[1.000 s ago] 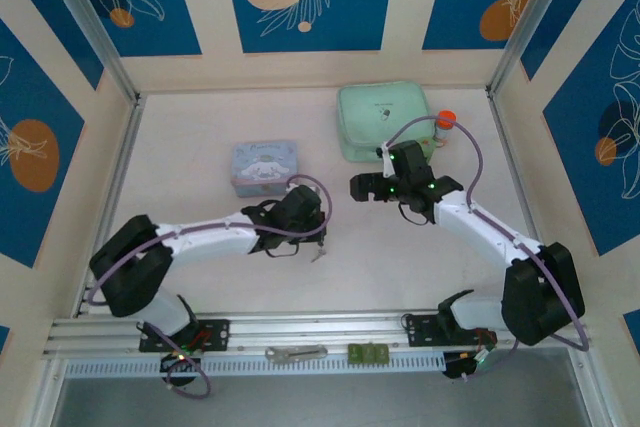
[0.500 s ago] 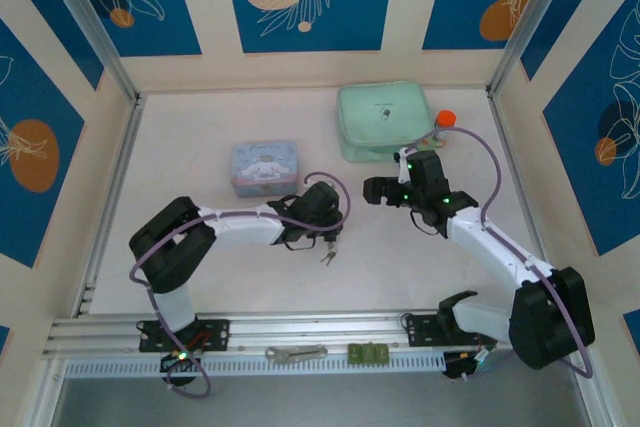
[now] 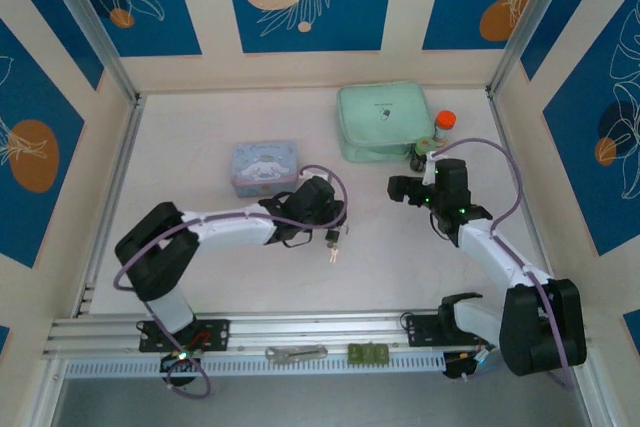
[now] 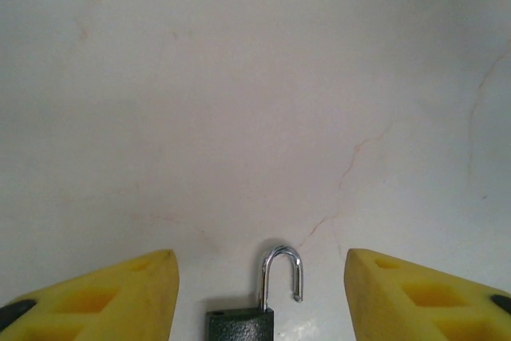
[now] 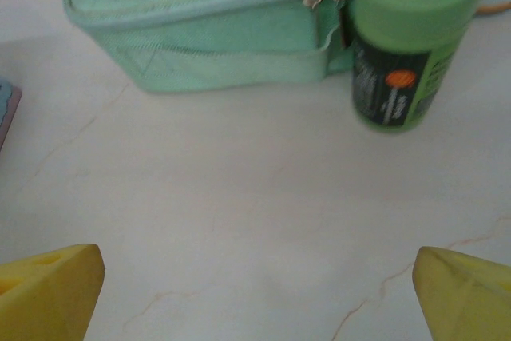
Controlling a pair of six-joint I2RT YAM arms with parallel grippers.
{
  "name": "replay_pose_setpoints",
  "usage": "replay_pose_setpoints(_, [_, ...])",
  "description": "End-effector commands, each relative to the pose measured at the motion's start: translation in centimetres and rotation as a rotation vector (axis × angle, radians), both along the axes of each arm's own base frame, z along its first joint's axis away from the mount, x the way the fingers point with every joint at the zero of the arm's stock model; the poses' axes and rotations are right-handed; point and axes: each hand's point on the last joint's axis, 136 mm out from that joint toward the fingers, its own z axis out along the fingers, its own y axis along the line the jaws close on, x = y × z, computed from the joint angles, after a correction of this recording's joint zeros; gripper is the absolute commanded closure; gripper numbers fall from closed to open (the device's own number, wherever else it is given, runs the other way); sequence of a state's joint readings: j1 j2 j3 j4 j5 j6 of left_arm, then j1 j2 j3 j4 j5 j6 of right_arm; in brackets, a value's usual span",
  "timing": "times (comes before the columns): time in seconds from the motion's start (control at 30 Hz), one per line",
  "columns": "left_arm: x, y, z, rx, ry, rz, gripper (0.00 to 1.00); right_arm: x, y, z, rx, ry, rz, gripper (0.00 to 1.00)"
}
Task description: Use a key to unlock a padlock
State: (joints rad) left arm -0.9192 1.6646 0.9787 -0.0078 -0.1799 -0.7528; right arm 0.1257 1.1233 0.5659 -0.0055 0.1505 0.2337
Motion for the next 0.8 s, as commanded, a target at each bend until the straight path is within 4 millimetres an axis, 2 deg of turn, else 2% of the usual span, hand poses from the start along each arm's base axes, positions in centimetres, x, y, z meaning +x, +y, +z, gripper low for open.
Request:
replay_pose_setpoints(0.0, [1.6, 3.2, 3.6, 0.031, -0.128, 0.053, 0.36, 1.5, -1.0, 1.0, -0.059, -0.111, 0.013, 0.01])
replay_pose_setpoints(0.13, [2.8, 8.4, 6.0, 0.115, -0.244, 0.134, 0.23, 2.7, -2.3, 0.0, -0.083, -0.163, -0.006, 0.01])
replay_pose_setpoints(0.27, [3.7, 15.9, 8.2, 0.284, -0.348, 0.277, 0.06, 3.7, -2.6, -0.1, -0.075, -0.255, -0.013, 0.01])
replay_pose_setpoints(0.37, [4.0, 20.9, 9.2, 0.339, -0.386, 0.370, 0.01, 4.4, -2.9, -0.1, -0.096, -0.305, -0.018, 0.01])
replay_pose_setpoints(0.47, [4.1, 25.6, 9.8, 0.381, -0.432, 0.474, 0.01, 5.2, -2.9, -0.2, -0.092, -0.335, -0.009, 0.01])
replay_pose_setpoints(0.53, [4.0, 28.6, 10.4, 0.436, -0.480, 0.552, 0.01, 5.6, -2.8, -1.0, -0.087, -0.310, -0.002, 0.01])
replay_pose_setpoints(0.67, [3.8, 32.7, 10.4, 0.514, -0.560, 0.674, 0.01, 6.0, -2.8, -2.9, -0.083, -0.307, 0.005, 0.01])
replay_pose_setpoints(0.77, [3.7, 34.7, 9.2, 0.591, -0.546, 0.724, 0.01, 6.1, -3.3, -3.1, -0.073, -0.288, -0.017, 0.01])
